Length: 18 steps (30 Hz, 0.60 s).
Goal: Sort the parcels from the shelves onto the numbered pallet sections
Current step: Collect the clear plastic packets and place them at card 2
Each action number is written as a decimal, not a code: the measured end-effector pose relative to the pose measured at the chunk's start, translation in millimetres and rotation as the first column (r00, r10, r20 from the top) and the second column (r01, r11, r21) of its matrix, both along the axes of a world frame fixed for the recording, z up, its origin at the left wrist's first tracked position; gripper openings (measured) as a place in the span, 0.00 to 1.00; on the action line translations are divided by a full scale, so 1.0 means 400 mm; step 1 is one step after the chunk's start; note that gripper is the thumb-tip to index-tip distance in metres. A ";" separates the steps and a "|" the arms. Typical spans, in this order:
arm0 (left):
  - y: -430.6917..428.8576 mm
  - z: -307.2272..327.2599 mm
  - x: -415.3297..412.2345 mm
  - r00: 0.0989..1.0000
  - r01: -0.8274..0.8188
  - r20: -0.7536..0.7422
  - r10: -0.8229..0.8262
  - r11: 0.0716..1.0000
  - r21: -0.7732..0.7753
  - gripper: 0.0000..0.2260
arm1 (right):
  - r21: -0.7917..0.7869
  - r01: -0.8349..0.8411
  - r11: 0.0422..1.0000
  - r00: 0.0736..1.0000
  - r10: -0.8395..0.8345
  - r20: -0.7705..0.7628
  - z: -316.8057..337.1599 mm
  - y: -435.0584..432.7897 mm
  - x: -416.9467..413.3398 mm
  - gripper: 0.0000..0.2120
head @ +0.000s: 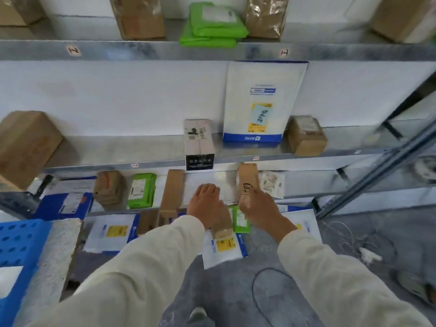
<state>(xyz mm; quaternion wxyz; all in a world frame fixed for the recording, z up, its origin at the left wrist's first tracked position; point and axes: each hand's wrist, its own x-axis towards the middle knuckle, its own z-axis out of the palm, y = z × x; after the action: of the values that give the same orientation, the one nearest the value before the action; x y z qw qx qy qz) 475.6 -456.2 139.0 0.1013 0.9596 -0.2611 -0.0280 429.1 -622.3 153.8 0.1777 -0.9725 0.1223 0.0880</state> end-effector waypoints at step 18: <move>-0.335 -0.051 0.132 0.939 0.345 0.014 -0.344 0.938 -0.045 0.16 | -0.101 0.245 0.964 0.963 -0.254 -0.088 -0.030 -0.311 0.000 0.25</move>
<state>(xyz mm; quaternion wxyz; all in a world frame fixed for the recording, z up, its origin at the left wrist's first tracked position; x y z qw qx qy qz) 528.2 -590.3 118.8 0.1166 0.8966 -0.4258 -0.0364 429.1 -746.8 141.6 0.1376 -0.9506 0.2566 0.1080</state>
